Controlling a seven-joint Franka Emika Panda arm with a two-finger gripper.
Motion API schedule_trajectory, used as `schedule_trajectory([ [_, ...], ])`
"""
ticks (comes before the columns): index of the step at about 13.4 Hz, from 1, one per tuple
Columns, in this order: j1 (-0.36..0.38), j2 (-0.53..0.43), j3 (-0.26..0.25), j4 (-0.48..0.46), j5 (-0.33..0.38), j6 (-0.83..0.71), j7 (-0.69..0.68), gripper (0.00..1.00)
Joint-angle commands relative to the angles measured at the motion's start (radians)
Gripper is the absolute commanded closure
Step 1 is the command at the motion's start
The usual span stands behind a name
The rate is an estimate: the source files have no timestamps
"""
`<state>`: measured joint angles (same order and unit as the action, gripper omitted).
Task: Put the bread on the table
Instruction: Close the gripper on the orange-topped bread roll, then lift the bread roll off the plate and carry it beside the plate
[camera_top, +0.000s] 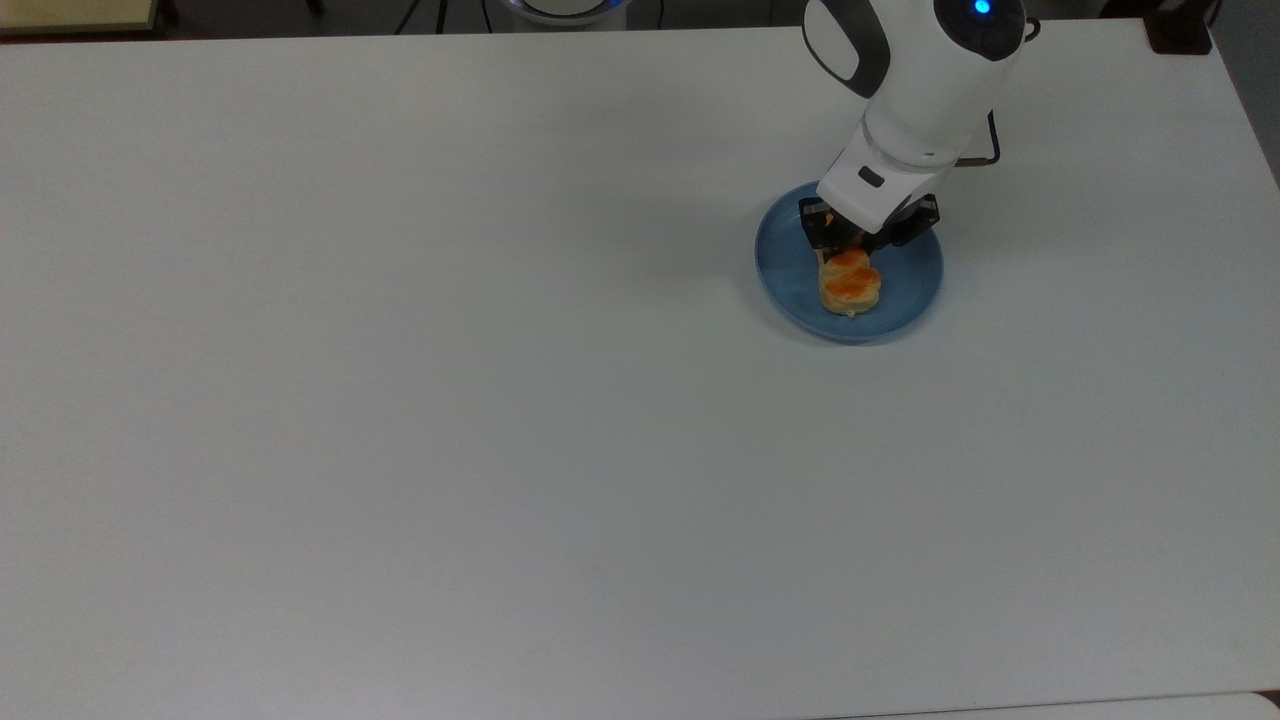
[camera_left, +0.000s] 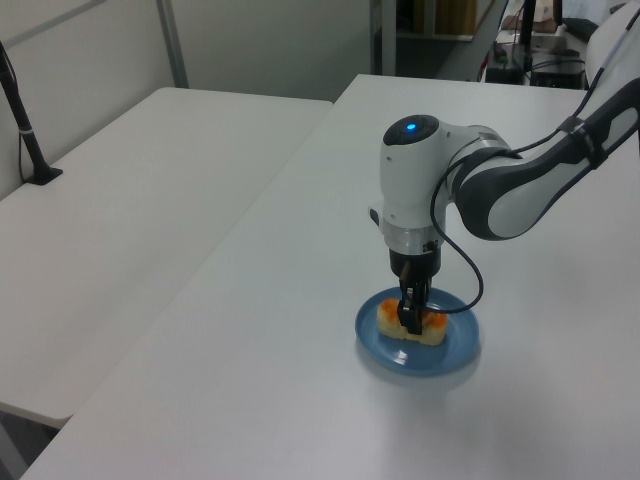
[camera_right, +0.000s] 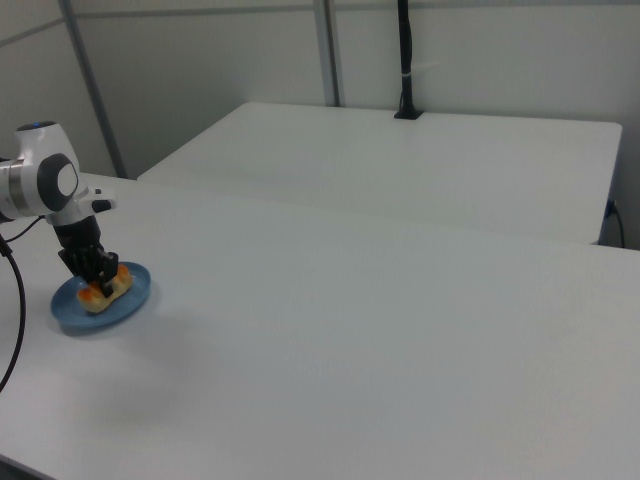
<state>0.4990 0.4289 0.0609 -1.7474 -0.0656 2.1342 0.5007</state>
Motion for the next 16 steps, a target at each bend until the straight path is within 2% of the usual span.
schedule_trajectory([
  [1, 0.004, -0.097, -0.001, -0.027, -0.019, -0.055, 0.006, 0.7],
  [5, -0.003, -0.195, -0.001, 0.031, -0.017, -0.193, -0.046, 0.7],
  [8, -0.014, -0.235, -0.012, 0.051, -0.017, -0.26, -0.1, 0.7],
  [10, -0.072, -0.255, -0.012, 0.045, -0.016, -0.299, -0.181, 0.7],
  [16, -0.344, -0.371, -0.012, -0.047, -0.014, -0.313, -0.459, 0.7],
])
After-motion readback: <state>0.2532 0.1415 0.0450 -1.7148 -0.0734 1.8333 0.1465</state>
